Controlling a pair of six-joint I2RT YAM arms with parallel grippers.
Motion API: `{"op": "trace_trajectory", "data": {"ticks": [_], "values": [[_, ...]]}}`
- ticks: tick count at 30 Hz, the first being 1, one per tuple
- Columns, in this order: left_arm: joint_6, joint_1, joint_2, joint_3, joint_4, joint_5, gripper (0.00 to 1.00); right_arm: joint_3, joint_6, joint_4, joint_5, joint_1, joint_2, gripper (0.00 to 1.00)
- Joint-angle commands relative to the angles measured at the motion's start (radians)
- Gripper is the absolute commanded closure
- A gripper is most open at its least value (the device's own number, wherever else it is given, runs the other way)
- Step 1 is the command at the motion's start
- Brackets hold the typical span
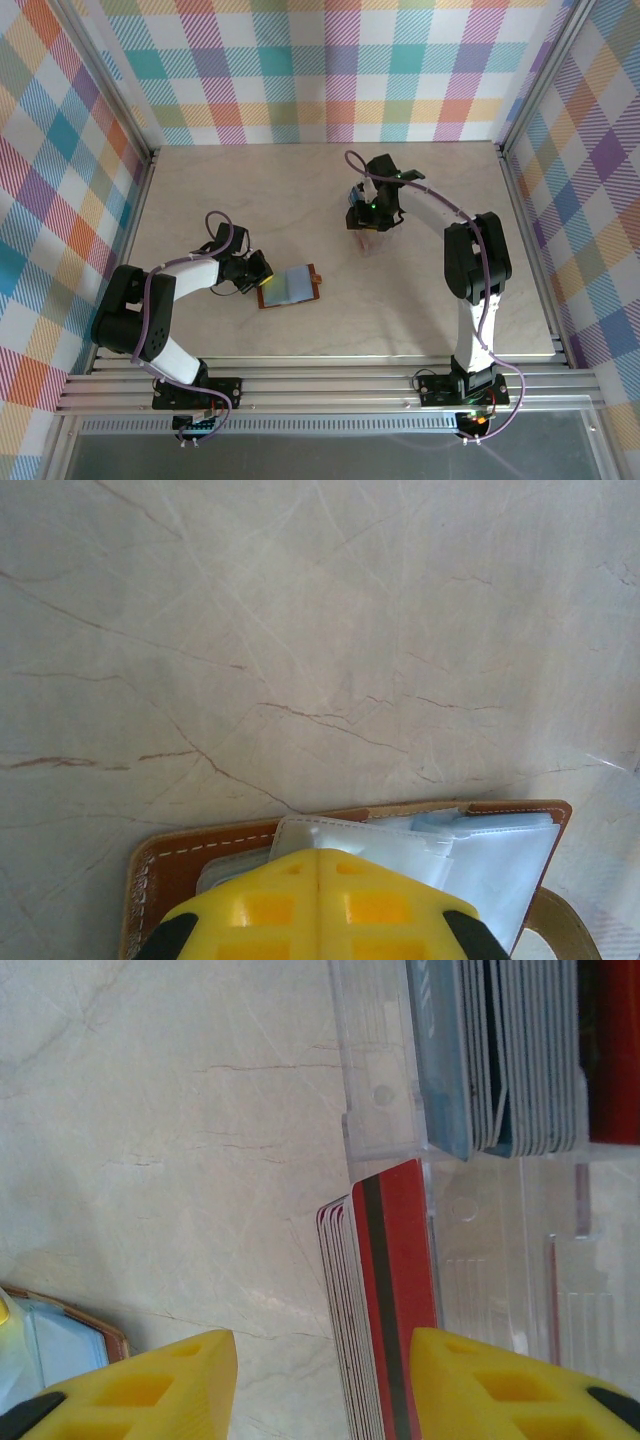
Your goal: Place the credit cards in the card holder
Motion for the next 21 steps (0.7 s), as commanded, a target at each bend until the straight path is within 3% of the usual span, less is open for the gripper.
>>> {"op": "trace_trajectory", "data": {"ticks": [1,21], "values": [[0.016,-0.007,0.070,-0.044,-0.130,-0.097,1.00,0.001,-0.022,-0.037,-0.021,-0.006,0.026,0.51],[0.016,-0.008,0.071,-0.044,-0.127,-0.089,1.00,0.016,-0.046,-0.039,-0.131,-0.006,0.031,0.61]]}}
